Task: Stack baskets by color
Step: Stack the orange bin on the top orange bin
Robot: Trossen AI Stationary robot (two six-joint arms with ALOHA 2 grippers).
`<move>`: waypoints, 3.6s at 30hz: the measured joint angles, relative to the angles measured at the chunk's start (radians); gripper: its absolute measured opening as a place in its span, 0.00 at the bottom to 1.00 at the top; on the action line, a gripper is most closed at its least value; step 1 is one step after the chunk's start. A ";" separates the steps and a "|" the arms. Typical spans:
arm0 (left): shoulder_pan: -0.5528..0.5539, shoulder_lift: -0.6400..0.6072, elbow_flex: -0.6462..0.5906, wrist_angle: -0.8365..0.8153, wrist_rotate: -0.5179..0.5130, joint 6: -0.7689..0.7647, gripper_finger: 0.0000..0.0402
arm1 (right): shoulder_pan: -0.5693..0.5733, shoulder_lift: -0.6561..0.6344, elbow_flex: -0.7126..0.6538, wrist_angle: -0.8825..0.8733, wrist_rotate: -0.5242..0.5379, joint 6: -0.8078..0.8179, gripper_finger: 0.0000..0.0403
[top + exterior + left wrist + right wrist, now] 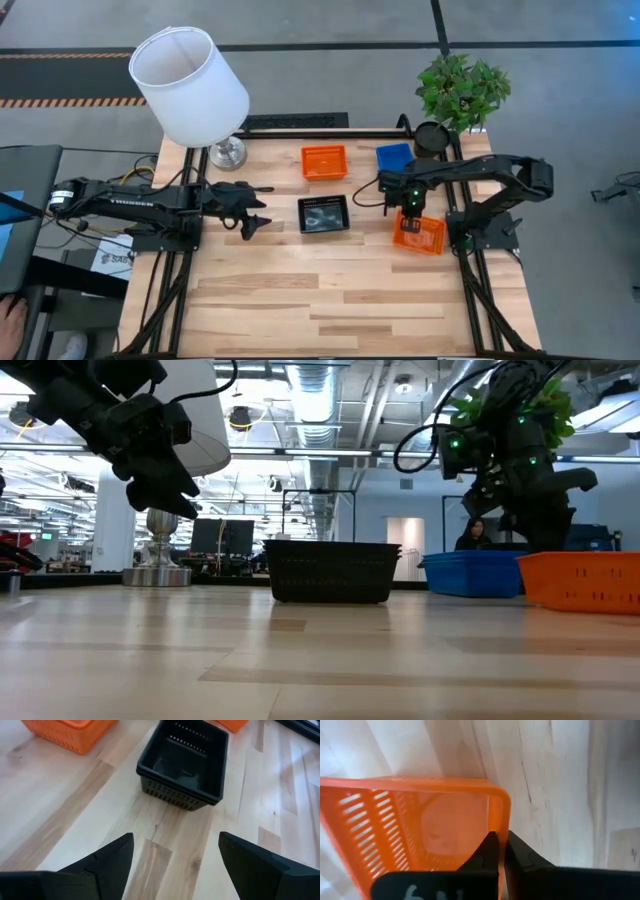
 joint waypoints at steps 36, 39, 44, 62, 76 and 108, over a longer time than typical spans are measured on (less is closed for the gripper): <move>0.000 0.000 0.001 0.277 -0.133 -0.039 0.69 | -0.237 0.653 1.406 -0.111 -0.208 -0.610 0.00; 0.000 0.000 0.001 0.277 -0.134 -0.088 0.69 | -0.261 0.688 1.468 -0.118 -0.242 -0.634 0.00; 0.000 0.000 0.001 0.277 -0.146 -0.129 0.69 | -0.274 0.710 1.492 -0.133 -0.232 -0.701 0.00; 0.000 0.000 0.001 0.284 -0.186 -0.146 0.69 | -0.321 0.807 1.492 -0.116 -0.304 -0.734 0.00; 0.000 0.000 0.000 0.284 -0.186 -0.162 0.69 | -0.296 0.823 1.493 -0.111 -0.223 -0.730 0.13; 0.000 0.000 0.000 0.264 -0.183 -0.144 0.69 | -0.311 0.822 1.493 -0.113 -0.219 -0.599 0.53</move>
